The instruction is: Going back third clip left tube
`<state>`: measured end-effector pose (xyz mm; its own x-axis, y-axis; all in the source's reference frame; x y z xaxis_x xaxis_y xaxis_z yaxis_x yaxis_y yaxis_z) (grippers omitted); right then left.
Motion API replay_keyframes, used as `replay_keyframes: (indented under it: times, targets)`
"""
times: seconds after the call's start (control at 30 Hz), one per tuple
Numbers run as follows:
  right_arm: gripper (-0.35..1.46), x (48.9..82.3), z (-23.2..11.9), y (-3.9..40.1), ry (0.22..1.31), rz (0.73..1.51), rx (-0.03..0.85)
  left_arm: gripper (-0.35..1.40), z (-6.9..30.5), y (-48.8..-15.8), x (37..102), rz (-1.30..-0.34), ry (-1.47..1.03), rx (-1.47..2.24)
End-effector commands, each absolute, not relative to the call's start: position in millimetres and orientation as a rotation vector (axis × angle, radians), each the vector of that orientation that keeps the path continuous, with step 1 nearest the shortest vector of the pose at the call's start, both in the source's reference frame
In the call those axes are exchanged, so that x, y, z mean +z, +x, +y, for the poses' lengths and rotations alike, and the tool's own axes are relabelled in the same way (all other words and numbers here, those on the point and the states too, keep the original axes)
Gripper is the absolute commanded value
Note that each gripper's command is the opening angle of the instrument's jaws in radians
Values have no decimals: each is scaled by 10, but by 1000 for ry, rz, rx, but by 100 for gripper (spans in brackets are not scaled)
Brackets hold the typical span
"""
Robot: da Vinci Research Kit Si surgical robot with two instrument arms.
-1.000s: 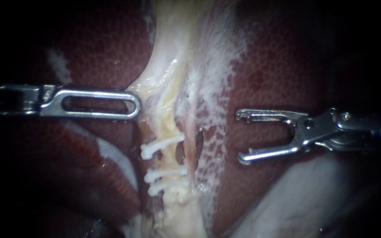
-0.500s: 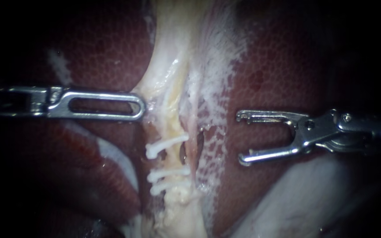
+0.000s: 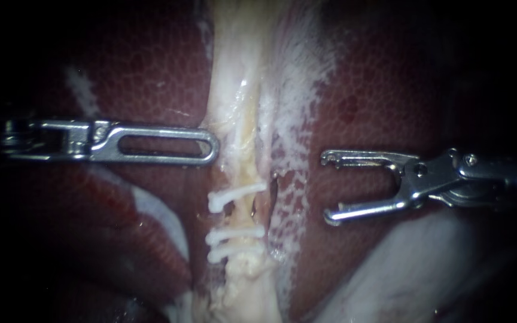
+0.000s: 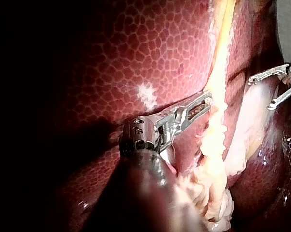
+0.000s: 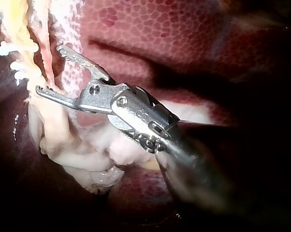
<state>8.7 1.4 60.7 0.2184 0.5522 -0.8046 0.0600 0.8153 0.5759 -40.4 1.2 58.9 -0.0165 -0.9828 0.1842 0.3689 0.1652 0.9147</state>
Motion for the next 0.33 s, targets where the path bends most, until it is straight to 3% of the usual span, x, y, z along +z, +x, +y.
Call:
replay_keyframes:
  times: [0.03,0.33]
  targets:
    - [60,607,14,87,558,1322,366,-35,12,-405,589,-1045,781,-1269]
    - [60,605,14,88,572,1317,389,-35,12,-404,589,-1045,781,-1268]
